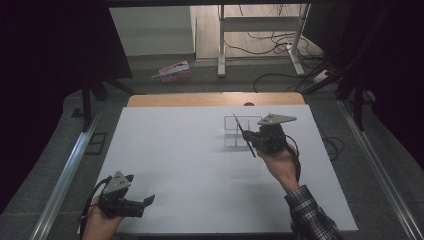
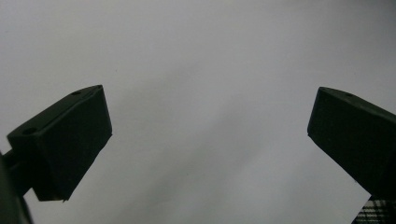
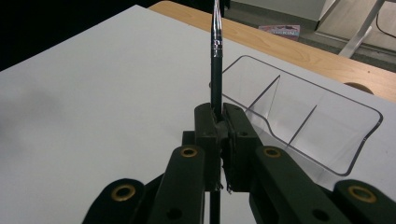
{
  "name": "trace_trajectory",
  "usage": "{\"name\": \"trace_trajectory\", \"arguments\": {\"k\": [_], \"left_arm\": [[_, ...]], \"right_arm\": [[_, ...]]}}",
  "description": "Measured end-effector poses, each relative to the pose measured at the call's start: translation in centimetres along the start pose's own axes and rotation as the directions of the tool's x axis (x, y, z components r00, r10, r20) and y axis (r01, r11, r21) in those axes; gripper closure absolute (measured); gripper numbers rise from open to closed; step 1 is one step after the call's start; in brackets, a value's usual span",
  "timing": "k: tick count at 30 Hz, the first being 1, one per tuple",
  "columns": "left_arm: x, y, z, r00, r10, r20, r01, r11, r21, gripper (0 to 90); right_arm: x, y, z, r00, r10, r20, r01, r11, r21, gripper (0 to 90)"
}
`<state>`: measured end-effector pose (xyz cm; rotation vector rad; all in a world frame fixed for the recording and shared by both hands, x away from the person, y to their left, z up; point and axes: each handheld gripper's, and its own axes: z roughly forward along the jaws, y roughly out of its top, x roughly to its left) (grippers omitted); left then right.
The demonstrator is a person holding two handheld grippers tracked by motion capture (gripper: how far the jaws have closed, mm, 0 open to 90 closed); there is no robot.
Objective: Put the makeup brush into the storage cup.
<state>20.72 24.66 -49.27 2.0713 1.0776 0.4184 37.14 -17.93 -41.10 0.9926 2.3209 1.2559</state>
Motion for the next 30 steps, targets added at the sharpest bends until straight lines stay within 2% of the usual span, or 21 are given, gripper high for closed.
{"name": "trace_trajectory", "arguments": {"k": [12, 30], "left_arm": [[0.0, 0.0, 0.0, 1.0000, 0.002, 0.001, -0.002, 1.0000, 0.001, 0.2], [-0.1, 0.0, 0.1, 1.0000, 0.009, -0.002, -0.009, 0.9999, 0.005, 0.3]], "right_arm": [[-0.6, 1.0, 0.6, 0.9999, 0.011, 0.006, -0.011, 1.000, -0.024, 85.2], [-1.1, 2.4, 2.2, 0.9998, 0.006, 0.019, -0.005, 1.000, -0.028, 85.2]]}}
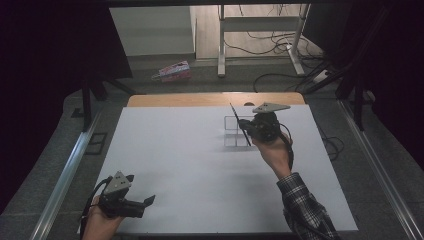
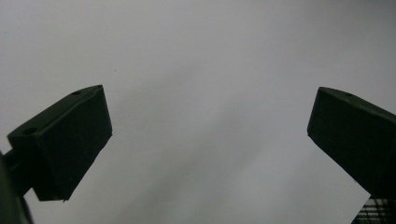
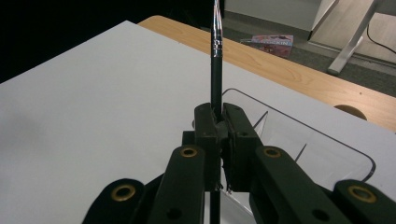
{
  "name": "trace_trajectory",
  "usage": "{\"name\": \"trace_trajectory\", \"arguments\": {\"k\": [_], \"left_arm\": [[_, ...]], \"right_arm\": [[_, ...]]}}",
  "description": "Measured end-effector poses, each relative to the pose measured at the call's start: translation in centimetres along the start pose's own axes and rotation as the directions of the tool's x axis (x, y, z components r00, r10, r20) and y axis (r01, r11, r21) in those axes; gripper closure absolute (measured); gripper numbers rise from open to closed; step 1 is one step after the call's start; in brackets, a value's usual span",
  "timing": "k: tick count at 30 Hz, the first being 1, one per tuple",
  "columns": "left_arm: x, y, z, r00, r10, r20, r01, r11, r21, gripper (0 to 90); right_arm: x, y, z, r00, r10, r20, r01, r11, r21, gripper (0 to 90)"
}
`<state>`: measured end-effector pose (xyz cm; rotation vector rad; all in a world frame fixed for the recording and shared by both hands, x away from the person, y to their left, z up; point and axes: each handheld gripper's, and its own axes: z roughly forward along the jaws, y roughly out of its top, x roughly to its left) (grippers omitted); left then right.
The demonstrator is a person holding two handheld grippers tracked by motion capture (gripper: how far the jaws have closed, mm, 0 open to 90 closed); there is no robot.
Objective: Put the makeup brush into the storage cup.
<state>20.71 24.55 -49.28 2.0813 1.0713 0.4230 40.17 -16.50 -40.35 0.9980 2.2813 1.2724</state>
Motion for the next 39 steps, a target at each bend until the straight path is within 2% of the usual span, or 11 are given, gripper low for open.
{"name": "trace_trajectory", "arguments": {"k": [39], "left_arm": [[0.0, 0.0, 0.1, 1.0000, 0.002, -0.001, -0.002, 1.0000, 0.004, 0.5]], "right_arm": [[-0.4, 2.9, 3.4, 0.9998, -0.001, 0.020, 0.002, 0.999, -0.042, 85.2]]}}
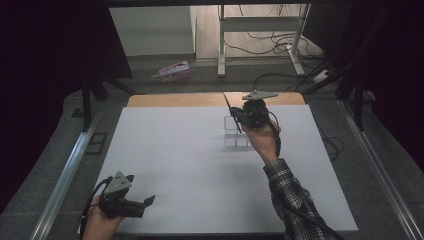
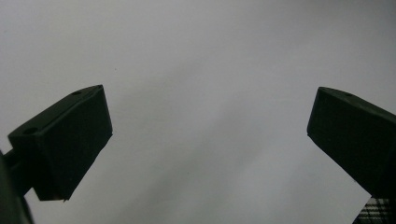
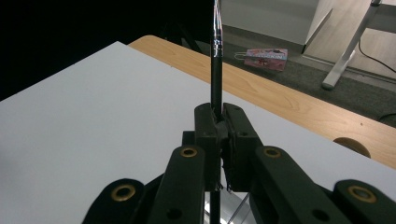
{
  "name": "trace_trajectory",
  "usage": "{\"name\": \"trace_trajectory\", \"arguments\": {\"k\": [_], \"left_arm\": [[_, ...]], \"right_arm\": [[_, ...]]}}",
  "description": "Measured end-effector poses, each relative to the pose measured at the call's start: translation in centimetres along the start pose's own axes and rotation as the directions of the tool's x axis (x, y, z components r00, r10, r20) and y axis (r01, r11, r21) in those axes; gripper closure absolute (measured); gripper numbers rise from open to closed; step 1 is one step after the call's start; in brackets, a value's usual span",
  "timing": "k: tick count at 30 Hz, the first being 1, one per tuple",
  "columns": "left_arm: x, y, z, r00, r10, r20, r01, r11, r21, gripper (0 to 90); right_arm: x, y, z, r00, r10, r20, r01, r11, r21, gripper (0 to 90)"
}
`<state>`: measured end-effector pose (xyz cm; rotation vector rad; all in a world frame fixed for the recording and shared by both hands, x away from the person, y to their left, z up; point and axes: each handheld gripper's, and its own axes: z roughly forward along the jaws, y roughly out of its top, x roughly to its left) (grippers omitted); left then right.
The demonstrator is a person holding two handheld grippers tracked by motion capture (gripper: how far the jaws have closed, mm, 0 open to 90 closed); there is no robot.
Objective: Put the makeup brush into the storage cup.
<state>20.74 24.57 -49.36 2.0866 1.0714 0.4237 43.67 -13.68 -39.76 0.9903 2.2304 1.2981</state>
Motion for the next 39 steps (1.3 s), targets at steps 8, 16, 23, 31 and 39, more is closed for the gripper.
{"name": "trace_trajectory", "arguments": {"k": [8, 16, 23, 31, 39], "left_arm": [[0.0, 0.0, 0.0, 1.0000, 0.001, 0.000, -0.001, 1.0000, 0.004, 0.5], [0.0, 0.0, 0.0, 1.0000, 0.001, 0.000, -0.001, 1.0000, 0.004, 0.5], [0.0, 0.0, 0.0, 1.0000, 0.000, 0.001, 0.000, 1.0000, 0.003, 0.5], [0.0, -0.1, 0.0, 1.0000, -0.001, 0.002, 0.001, 1.0000, 0.004, 0.5], [0.0, -0.1, -0.1, 1.0000, 0.002, 0.003, -0.002, 1.0000, 0.005, 0.5]], "right_arm": [[-0.2, 0.4, 0.6, 0.9999, -0.006, 0.010, 0.006, 1.000, -0.007, 85.2], [-0.2, 0.6, 1.3, 0.9999, 0.001, 0.012, 0.000, 1.000, -0.018, 85.2], [-0.2, 0.8, 2.0, 0.9998, -0.004, 0.021, 0.005, 1.000, -0.025, 85.2], [-0.3, 0.7, 2.8, 0.9997, 0.001, 0.023, -0.001, 0.999, -0.033, 85.2], [-0.6, 0.1, 3.5, 0.9995, 0.011, 0.029, -0.010, 1.000, -0.029, 85.2]]}}
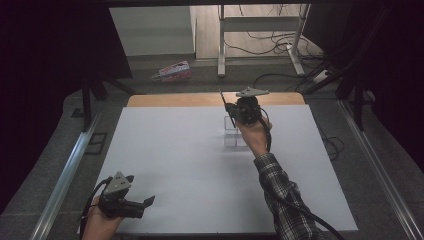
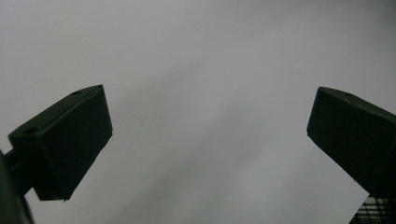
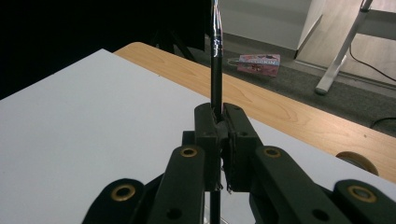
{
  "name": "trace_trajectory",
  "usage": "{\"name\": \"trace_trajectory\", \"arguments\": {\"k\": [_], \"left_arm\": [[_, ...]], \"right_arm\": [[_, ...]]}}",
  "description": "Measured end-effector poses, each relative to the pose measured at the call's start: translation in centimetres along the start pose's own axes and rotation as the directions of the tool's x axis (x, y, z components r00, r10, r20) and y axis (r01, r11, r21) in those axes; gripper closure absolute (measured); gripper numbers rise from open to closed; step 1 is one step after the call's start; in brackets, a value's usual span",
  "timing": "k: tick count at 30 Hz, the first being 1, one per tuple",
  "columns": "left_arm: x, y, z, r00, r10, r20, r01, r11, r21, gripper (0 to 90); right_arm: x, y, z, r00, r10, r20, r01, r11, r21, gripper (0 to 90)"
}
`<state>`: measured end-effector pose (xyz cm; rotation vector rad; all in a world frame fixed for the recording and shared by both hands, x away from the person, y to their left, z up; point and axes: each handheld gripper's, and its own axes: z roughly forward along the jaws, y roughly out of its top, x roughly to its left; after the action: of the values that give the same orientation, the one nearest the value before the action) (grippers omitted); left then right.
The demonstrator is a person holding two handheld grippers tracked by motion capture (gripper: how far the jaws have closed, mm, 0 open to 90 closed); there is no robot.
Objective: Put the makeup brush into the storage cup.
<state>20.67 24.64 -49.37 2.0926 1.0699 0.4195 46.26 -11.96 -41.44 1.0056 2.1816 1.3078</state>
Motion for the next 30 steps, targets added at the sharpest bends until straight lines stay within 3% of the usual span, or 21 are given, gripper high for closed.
{"name": "trace_trajectory", "arguments": {"k": [30], "left_arm": [[0.0, 0.0, 0.0, 1.0000, -0.002, 0.002, 0.002, 1.0000, -0.001, 0.6]], "right_arm": [[-0.7, -3.1, 1.4, 0.9996, 0.029, 0.001, -0.029, 0.999, 0.034, 85.2]]}}
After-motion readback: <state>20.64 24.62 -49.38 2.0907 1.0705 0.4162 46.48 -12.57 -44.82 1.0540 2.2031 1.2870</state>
